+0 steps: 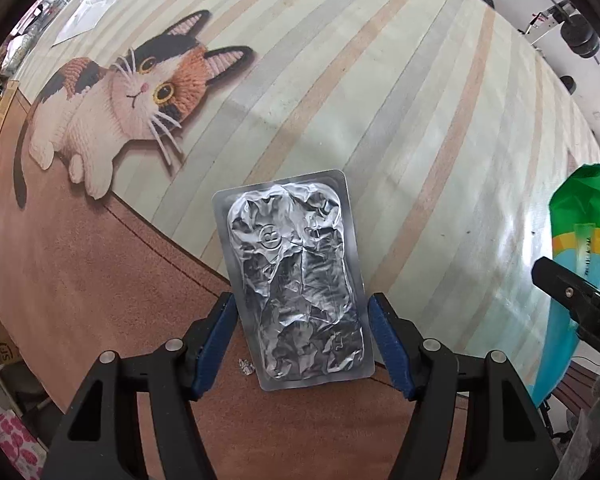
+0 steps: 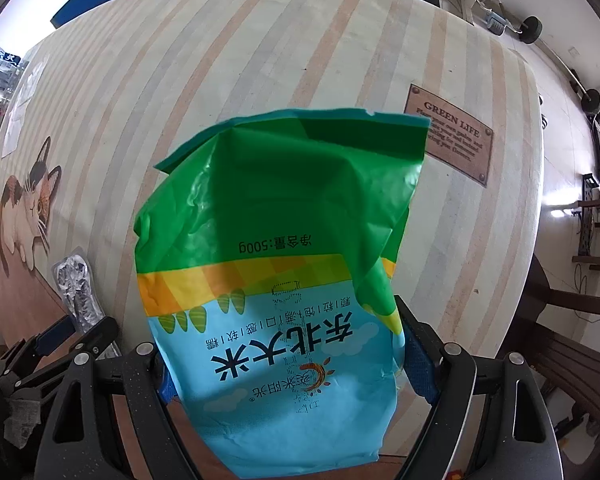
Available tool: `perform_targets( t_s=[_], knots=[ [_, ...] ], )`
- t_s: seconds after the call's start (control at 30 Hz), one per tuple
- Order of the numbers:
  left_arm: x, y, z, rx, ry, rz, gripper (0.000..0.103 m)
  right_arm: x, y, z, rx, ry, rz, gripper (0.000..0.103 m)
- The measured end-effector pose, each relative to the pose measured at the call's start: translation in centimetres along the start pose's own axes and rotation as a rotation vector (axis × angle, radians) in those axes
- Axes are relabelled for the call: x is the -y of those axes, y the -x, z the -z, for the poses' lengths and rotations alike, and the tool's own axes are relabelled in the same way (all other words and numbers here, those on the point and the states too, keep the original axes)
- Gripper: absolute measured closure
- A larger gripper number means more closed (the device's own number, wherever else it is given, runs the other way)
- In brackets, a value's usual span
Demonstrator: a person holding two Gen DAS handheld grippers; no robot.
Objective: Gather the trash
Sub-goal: 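Hold the blister pack and rice bag lifted above the table, then carry the blister pack and rice bag over the bin and open both tools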
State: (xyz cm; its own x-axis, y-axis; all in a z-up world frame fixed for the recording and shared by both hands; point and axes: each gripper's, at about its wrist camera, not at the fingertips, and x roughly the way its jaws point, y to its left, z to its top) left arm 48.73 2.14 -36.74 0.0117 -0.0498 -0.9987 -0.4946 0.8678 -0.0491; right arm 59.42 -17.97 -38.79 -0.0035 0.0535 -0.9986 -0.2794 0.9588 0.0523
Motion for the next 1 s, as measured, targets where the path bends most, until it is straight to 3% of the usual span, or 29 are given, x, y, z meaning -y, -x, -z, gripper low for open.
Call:
perform_targets(
  t_s=[0.37,0.6,0.83,1.0],
  knots=[
    [-4.0,8.5,2.8,0.139,0.012,0.077,0.039,-0.9,1.9,1.0,0.029,0.02,-0.018,0.016],
    [-9.1,8.1,6.6,0.217,0.071,0.148,0.039,-3.9,4.9,3.6,0.071,0.085,-0.037,0.017],
    [-14.7,11.0,13.2,0.292,0.144,0.222,0.039,-9.0,7.6,9.7,0.111,0.159,-0.053,0.017],
    [-20.8,12.1,21.3,0.338,0.206,0.248,0.039,-14.3,9.2,17.4,0.133,0.228,-0.066,0.017]
  ],
)
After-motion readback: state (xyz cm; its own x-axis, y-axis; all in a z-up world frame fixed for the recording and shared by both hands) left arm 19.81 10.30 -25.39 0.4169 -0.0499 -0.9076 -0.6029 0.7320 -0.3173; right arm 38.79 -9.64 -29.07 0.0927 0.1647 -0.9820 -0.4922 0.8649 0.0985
